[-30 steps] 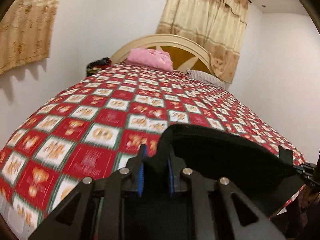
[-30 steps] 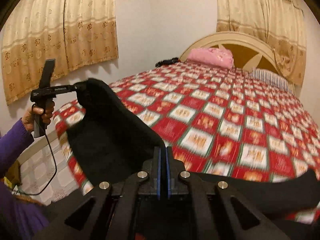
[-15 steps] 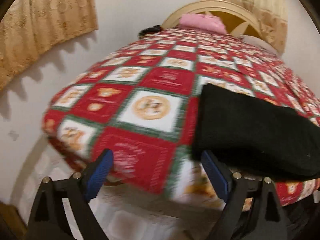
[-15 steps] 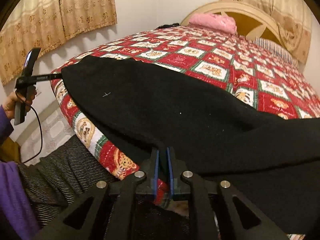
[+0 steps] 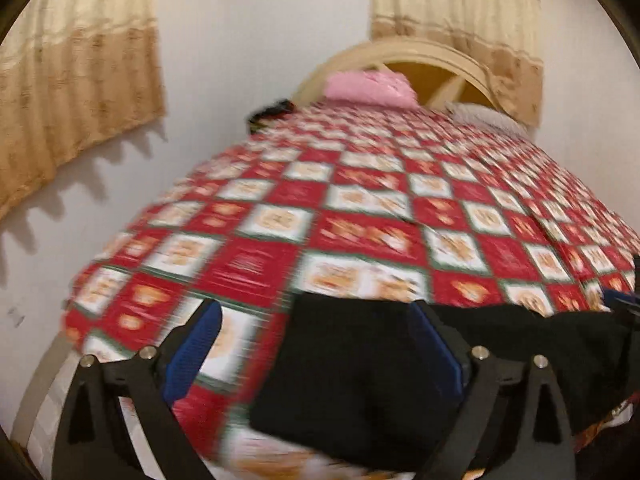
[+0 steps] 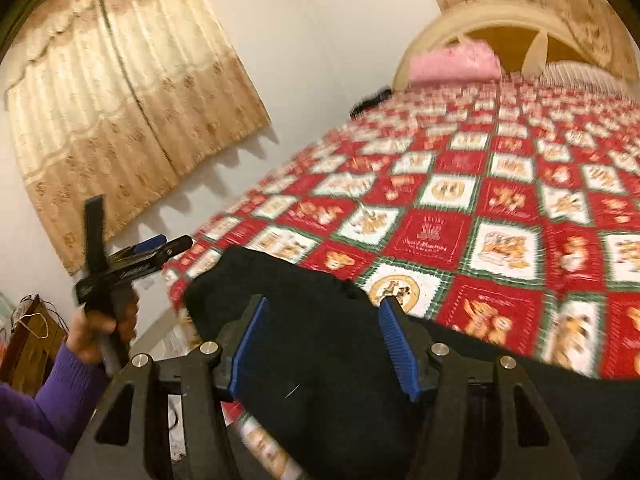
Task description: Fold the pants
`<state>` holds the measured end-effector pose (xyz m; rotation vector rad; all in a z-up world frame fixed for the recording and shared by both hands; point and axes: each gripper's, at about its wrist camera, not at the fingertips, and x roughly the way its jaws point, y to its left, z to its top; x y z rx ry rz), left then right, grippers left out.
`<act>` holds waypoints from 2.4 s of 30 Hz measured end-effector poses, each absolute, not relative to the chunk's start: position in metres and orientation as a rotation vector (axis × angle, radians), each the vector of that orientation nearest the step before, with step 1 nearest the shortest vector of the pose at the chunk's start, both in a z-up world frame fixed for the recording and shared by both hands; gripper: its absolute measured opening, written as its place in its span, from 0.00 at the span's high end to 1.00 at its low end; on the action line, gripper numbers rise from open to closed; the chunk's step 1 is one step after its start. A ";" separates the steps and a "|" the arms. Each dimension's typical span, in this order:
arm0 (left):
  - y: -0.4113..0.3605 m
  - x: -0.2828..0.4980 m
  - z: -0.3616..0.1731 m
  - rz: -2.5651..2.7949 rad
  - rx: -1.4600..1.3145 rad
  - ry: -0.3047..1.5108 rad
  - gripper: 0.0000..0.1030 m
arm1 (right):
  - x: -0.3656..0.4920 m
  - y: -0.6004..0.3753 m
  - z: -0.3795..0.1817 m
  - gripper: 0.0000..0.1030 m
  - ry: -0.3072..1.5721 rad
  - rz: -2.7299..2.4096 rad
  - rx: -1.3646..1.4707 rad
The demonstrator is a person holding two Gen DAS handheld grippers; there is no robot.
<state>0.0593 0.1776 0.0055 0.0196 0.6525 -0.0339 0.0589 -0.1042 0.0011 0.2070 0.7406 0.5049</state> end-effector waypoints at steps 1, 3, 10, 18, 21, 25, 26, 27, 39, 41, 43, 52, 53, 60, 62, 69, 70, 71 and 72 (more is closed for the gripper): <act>0.168 0.059 -0.003 -0.036 0.031 0.662 0.07 | 0.067 -0.103 -0.005 0.43 0.757 0.501 0.210; 0.151 0.054 -0.023 -0.015 0.088 0.674 0.07 | 0.082 -0.099 -0.021 0.43 0.790 0.488 0.219; 0.157 0.035 -0.063 0.068 0.043 0.662 0.03 | 0.074 -0.073 -0.036 0.43 0.892 0.584 0.117; 0.153 0.043 -0.065 0.073 0.047 0.677 0.00 | 0.104 -0.064 -0.041 0.42 0.968 0.678 0.167; 0.153 0.042 -0.065 0.078 0.040 0.683 0.00 | 0.128 -0.053 -0.053 0.42 1.010 0.653 0.213; 0.152 0.042 -0.065 0.086 0.039 0.693 0.00 | 0.129 -0.048 -0.050 0.32 1.046 0.738 0.300; 0.153 0.042 -0.065 0.085 0.039 0.694 0.00 | 0.127 -0.048 -0.050 0.32 1.069 0.767 0.326; 0.153 0.042 -0.065 0.084 0.039 0.695 0.00 | 0.125 -0.049 -0.051 0.32 1.077 0.775 0.341; 0.153 0.042 -0.066 0.085 0.045 0.692 0.00 | 0.164 -0.058 -0.047 0.34 1.010 0.713 0.360; 0.153 0.042 -0.066 0.084 0.053 0.691 0.00 | 0.171 -0.078 -0.046 0.40 1.011 0.698 0.387; 0.152 0.041 -0.067 0.082 0.054 0.689 0.00 | 0.174 -0.103 -0.037 0.40 0.945 0.500 0.293; 0.150 0.038 -0.068 0.091 0.051 0.665 0.00 | 0.125 -0.102 -0.019 0.40 0.921 0.497 0.204; 0.150 0.038 -0.067 0.092 0.051 0.667 0.00 | 0.123 -0.095 -0.031 0.40 0.958 0.491 0.179; 0.150 0.040 -0.066 0.092 0.048 0.682 0.00 | 0.090 -0.164 0.015 0.40 0.785 0.122 0.095; 0.150 0.039 -0.066 0.097 0.046 0.676 0.00 | 0.077 -0.213 0.045 0.40 0.694 -0.074 0.112; 0.150 0.040 -0.067 0.097 0.042 0.684 0.00 | 0.076 -0.394 0.051 0.38 0.800 -0.836 0.106; 0.150 0.040 -0.067 0.098 0.042 0.684 0.00 | 0.078 -0.409 0.042 0.38 0.843 -0.895 0.109; 0.149 0.040 -0.067 0.101 0.040 0.686 0.00 | 0.080 -0.422 0.034 0.38 0.879 -0.914 0.113; 0.150 0.040 -0.066 0.104 0.039 0.687 0.00 | 0.084 -0.431 0.024 0.38 0.915 -0.917 0.112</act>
